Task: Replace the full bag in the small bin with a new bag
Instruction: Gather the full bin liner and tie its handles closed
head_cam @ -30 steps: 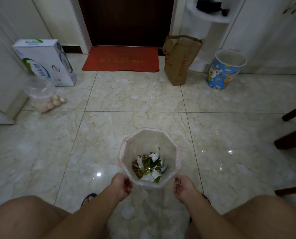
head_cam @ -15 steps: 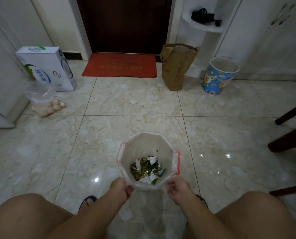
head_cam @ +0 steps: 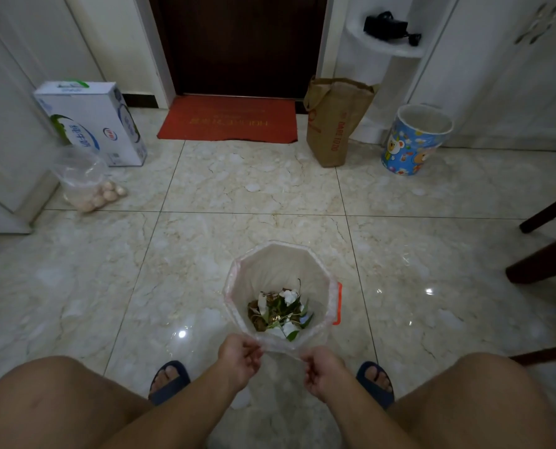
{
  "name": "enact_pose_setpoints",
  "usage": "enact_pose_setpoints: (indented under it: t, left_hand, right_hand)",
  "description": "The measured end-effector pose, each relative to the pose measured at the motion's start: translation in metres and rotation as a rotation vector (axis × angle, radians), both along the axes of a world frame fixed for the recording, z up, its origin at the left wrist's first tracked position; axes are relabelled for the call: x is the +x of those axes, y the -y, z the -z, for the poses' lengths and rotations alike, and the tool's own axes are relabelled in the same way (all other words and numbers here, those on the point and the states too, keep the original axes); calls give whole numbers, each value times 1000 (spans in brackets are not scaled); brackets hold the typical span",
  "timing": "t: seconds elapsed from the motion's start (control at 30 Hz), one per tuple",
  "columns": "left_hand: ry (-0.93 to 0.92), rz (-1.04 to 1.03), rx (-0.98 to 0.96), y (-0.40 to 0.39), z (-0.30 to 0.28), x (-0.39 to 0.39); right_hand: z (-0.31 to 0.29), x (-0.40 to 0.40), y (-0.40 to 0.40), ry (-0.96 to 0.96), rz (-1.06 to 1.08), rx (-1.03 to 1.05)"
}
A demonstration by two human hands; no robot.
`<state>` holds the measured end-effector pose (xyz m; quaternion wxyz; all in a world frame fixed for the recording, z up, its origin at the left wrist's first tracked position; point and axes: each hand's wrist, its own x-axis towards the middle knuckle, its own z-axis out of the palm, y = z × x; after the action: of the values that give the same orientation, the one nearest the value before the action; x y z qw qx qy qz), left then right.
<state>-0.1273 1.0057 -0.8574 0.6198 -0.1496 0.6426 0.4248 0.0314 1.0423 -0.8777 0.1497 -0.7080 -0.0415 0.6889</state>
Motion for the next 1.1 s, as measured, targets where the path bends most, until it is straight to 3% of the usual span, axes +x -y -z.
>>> enact_pose_setpoints:
  t: [0.3, 0.57, 0.8, 0.93, 1.1]
  left_hand:
    - [-140, 78, -84, -4, 5, -9]
    - [-254, 91, -138, -2, -12, 3]
    - [-660, 659, 306, -21, -36, 36]
    - [-1204, 1280, 516, -33, -33, 39]
    - [-1581, 1870, 588, -42, -27, 44]
  right_hand:
    - [-18, -12, -12, 3, 195, 108]
    - [-21, 12, -32, -229, 505, 128]
    - [-6, 36, -54, -272, 451, -57]
    - [0, 40, -59, -310, 448, -101]
    - [8, 47, -64, -405, 605, -27]
